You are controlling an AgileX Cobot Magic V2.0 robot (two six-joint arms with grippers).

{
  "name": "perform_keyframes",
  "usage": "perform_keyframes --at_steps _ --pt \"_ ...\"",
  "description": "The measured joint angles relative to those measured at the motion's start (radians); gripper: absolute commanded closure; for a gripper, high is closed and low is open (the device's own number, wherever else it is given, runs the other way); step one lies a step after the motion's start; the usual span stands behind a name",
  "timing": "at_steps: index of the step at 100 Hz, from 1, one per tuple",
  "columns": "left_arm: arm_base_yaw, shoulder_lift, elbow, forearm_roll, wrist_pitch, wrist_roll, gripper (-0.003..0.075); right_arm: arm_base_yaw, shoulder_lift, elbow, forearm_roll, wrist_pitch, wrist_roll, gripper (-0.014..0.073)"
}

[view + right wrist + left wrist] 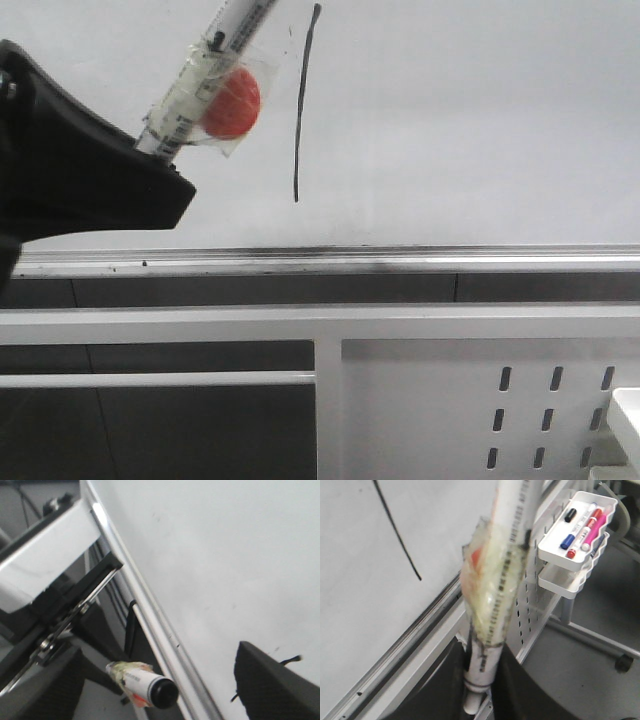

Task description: Write number 1 on whiteboard

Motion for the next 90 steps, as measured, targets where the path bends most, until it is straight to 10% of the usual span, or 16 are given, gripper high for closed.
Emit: perform_keyframes --at_steps 46,90 --pt "0.028 0.0 -0.001 0.0 0.259 -0.409 0.074 -0.007 -0.098 0.0 0.003 -0.099 0.0 0.0037" --pt "0.098 0.099 -0.004 0.0 0.214 -0.632 0.074 -0.007 -0.098 0.0 0.003 -0.101 0.0 0.0037"
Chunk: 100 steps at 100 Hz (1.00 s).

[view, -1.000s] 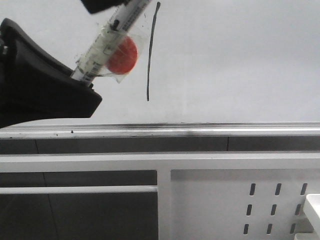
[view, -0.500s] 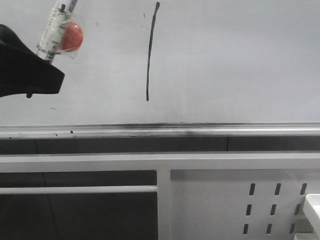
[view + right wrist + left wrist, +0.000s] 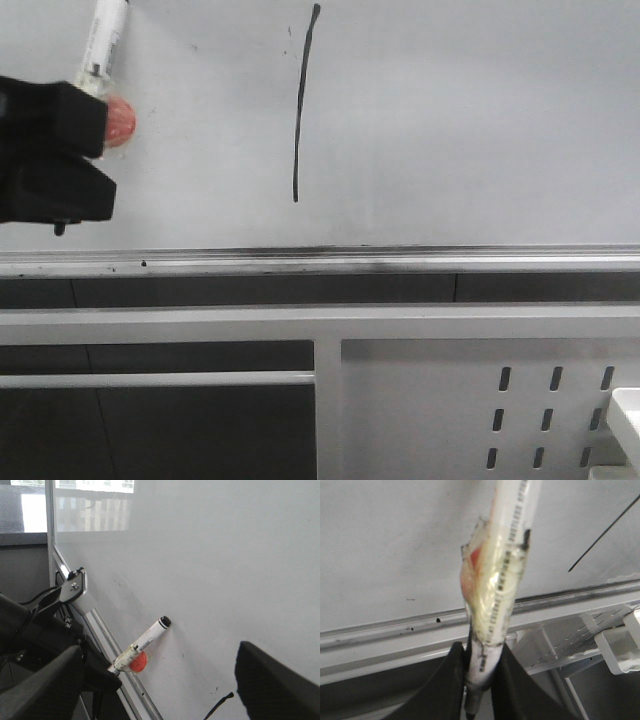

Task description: Write number 1 on whiteboard

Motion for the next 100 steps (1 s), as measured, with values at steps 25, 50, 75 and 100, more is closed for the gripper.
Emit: perform_keyframes --at_steps 25,50,75,100 --pt "0.0 0.041 -0.005 0.0 0.017 -0.016 0.074 0.0 0.0 0.0 0.0 0.0 0.0 0.0064" --pt "0.0 0.041 -0.005 0.0 0.068 -0.056 0.074 0.0 0.0 0.0 0.0 0.0 0.0 0.0121" --pt "0.0 0.047 -0.005 0.01 0.114 -0.09 0.074 0.0 0.0 0.0 0.0 0.0 0.0 0.0121" --pt "0.0 0.123 -0.055 0.046 0.121 -0.1 0.074 0.0 0.0 0.0 0.0 -0.002 0.0 0.0121"
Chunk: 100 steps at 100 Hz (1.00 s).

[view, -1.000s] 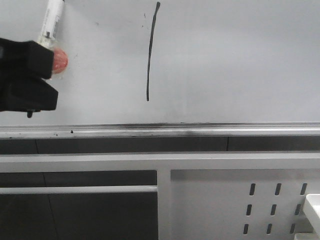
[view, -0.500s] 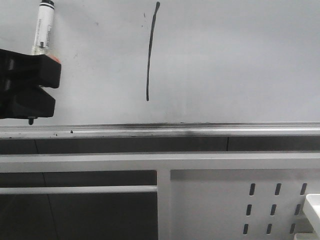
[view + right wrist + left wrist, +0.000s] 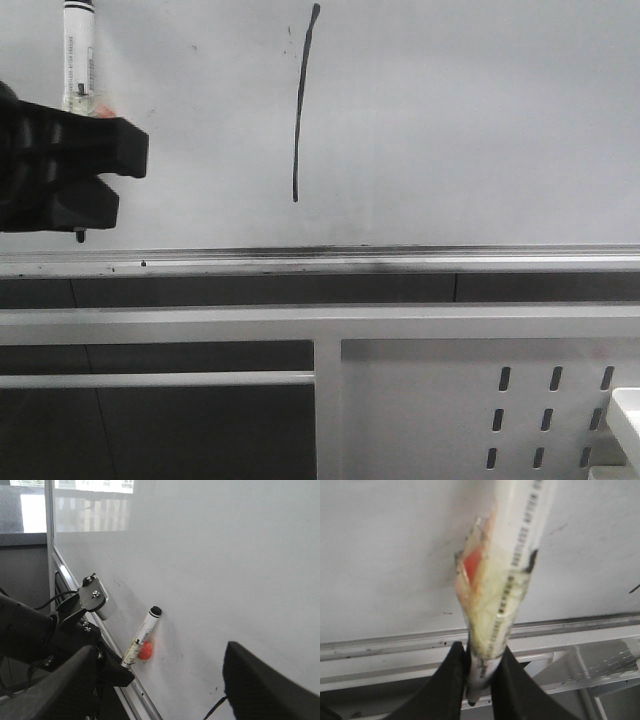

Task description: Write number 1 on whiteboard

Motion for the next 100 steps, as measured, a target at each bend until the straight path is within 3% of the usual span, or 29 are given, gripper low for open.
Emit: perform_keyframes --at_steps 100 --pt "0.0 0.036 -0.032 0.015 0.026 0.0 0.074 0.0 0.0 0.0 0.0 0.0 0.0 0.0121"
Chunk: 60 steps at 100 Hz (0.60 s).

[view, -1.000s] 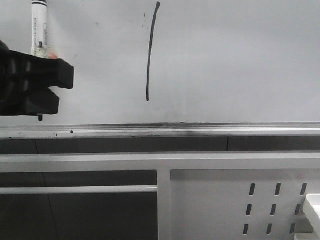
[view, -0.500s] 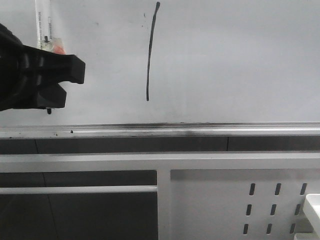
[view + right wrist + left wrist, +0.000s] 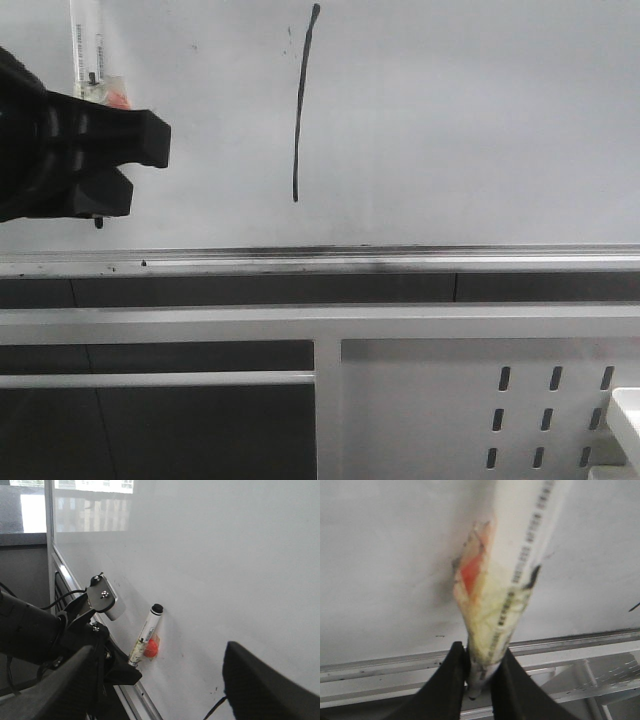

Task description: Write number 1 on whiteboard

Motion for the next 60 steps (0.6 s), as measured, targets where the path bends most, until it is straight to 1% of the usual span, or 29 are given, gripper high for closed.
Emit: perform_keyframes --at_steps 34,60 --pt "0.0 0.024 -0.002 0.0 -0.048 0.0 0.074 0.0 0.0 0.0 0.0 0.0 0.0 0.0121" --pt "0.0 0.065 -0.002 0.0 -0.025 0.0 0.074 0.0 0.0 0.0 0.0 0.0 0.0 0.0121"
